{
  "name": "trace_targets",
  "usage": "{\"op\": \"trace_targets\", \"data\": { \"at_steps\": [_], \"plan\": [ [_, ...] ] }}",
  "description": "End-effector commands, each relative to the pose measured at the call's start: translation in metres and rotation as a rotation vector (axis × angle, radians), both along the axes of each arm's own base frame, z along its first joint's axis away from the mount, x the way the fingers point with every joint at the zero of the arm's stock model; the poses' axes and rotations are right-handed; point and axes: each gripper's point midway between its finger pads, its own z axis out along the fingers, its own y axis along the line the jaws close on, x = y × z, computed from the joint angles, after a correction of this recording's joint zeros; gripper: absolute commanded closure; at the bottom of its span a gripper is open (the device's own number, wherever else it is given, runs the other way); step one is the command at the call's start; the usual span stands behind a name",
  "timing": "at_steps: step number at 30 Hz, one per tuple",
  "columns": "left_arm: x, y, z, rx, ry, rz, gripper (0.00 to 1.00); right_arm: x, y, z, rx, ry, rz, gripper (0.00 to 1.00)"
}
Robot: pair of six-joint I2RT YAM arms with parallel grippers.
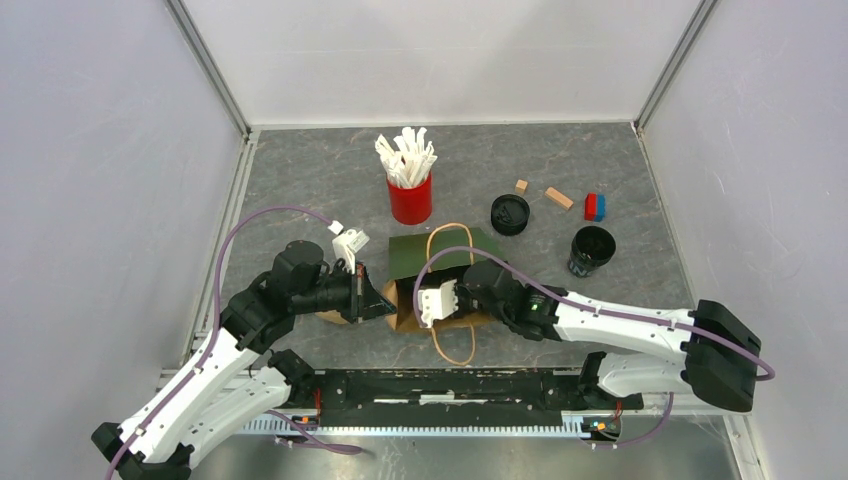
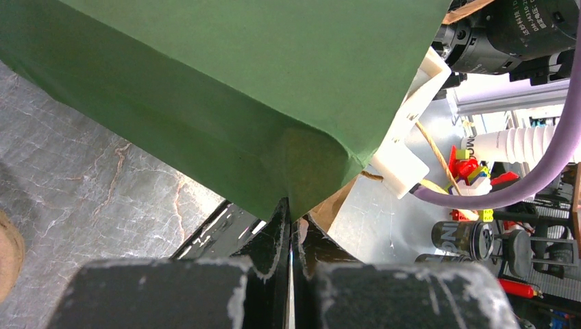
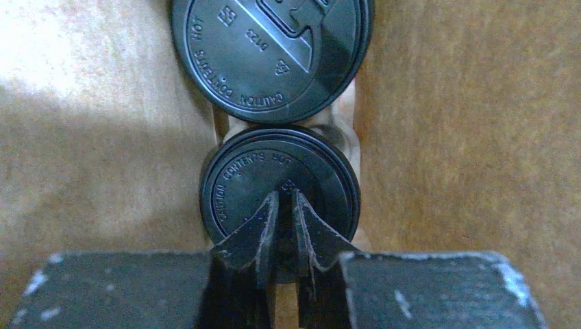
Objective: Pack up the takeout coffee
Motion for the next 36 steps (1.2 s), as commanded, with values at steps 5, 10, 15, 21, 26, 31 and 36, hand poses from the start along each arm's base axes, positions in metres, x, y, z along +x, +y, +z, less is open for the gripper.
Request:
{"op": "trace_targets", "data": {
  "at_steps": [5, 10, 15, 21, 26, 31, 36],
  "plan": [
    [-0.002, -0.007, 0.015, -0.064, 0.002, -0.017, 0.98, 0.017, -0.005, 0.002, 0.073, -0.034, -0.089, 0.84],
    [-0.002, -0.007, 0.016, -0.065, 0.001, -0.018, 0.98, 0.019, -0.008, -0.002, 0.072, -0.029, -0.1, 0.84],
    [-0.002, -0.007, 0.014, -0.064, 0.006, -0.015, 0.98, 0.02, -0.005, -0.001, 0.081, -0.027, -0.097, 0.84],
    [-0.002, -0.008, 0.014, -0.064, 0.007, -0.015, 0.98, 0.022, -0.002, 0.0, 0.081, -0.026, -0.098, 0.85],
    [-0.002, -0.007, 0.014, -0.067, 0.006, -0.015, 0.98, 0.023, -0.002, -0.003, 0.081, -0.021, -0.109, 0.85],
    [-0.003, -0.006, 0.014, -0.067, 0.003, -0.01, 0.98, 0.025, -0.002, -0.003, 0.09, -0.021, -0.118, 0.85],
    [-0.002, -0.006, 0.013, -0.061, 0.006, -0.009, 0.98, 0.025, 0.003, 0.01, 0.109, -0.016, -0.107, 0.85]
  ]
}}
